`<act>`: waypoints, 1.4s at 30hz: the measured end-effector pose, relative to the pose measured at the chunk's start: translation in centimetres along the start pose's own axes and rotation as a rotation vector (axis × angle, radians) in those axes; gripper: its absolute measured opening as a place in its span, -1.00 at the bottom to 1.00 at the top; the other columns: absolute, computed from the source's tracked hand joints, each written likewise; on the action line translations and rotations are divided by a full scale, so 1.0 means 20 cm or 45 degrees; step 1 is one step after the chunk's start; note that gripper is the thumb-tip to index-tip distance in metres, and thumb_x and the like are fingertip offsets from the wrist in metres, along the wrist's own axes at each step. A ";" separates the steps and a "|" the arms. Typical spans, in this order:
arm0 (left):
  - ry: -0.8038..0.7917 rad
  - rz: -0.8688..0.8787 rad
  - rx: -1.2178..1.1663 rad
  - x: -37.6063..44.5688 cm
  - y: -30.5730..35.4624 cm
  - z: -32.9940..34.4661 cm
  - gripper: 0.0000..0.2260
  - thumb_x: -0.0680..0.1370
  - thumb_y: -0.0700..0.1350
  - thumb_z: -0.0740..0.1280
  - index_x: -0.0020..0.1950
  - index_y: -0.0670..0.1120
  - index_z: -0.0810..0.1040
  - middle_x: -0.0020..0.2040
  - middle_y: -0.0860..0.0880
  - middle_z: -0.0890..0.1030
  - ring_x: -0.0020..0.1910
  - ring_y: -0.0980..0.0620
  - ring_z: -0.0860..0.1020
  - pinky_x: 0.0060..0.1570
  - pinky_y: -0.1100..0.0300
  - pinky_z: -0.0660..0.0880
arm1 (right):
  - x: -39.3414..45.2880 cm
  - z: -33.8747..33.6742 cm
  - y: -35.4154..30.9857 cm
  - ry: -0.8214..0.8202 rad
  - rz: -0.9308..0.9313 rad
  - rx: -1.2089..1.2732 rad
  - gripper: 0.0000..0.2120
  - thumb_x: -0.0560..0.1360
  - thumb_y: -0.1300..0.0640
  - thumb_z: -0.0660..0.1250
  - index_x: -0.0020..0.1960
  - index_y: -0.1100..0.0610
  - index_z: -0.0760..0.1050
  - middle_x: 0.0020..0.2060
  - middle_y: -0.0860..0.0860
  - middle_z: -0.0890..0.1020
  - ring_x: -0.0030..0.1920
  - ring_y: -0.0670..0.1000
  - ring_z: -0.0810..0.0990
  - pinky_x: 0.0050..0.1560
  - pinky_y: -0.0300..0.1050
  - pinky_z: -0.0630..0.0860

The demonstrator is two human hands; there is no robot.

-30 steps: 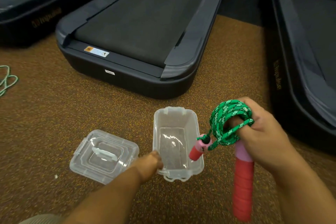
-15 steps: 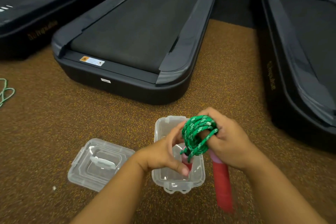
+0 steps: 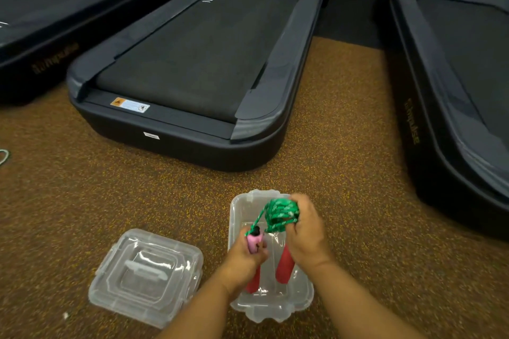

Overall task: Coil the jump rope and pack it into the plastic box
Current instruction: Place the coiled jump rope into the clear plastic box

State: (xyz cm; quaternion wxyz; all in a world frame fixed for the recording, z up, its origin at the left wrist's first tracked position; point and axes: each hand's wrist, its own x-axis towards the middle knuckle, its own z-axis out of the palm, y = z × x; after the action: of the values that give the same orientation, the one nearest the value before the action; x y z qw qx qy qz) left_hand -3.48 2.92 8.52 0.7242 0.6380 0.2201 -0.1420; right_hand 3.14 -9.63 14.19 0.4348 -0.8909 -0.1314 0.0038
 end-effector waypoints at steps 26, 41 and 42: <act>0.423 -0.161 0.633 -0.01 -0.30 -0.06 -0.78 0.47 -0.04 0.43 -0.15 -0.08 0.42 0.03 -0.10 0.39 -0.13 0.07 0.48 -0.05 0.21 0.42 | -0.15 0.20 0.22 -0.365 0.347 -0.091 -0.69 0.42 0.42 0.17 -0.04 0.02 0.33 -0.11 -0.01 0.45 -0.18 -0.03 0.42 -0.24 -0.21 0.25; -0.140 0.121 -0.025 0.13 -0.25 0.04 -0.12 0.34 -0.55 0.35 0.43 0.14 0.11 0.35 0.08 0.35 0.13 0.09 0.59 -0.03 0.23 0.55 | -0.06 0.31 0.38 -0.472 0.704 -0.091 -0.87 0.56 0.23 0.20 0.09 0.09 0.36 -0.10 0.10 0.54 -0.15 0.09 0.52 -0.19 -0.14 0.38; -0.213 0.068 -0.121 0.15 -0.26 0.04 -0.12 0.33 -0.55 0.37 0.43 0.13 0.15 0.32 0.04 0.42 0.11 0.06 0.61 -0.03 0.21 0.56 | -0.06 0.31 0.39 -0.495 0.721 -0.081 -0.82 0.56 0.23 0.19 0.15 0.09 0.37 -0.07 0.10 0.55 -0.13 0.08 0.51 -0.16 -0.15 0.38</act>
State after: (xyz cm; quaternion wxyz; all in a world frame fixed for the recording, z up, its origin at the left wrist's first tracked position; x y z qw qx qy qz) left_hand -3.32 1.63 2.59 0.7730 0.5943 0.1485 -0.1648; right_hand 2.98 -9.71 4.06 0.3553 -0.8876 0.0407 0.2901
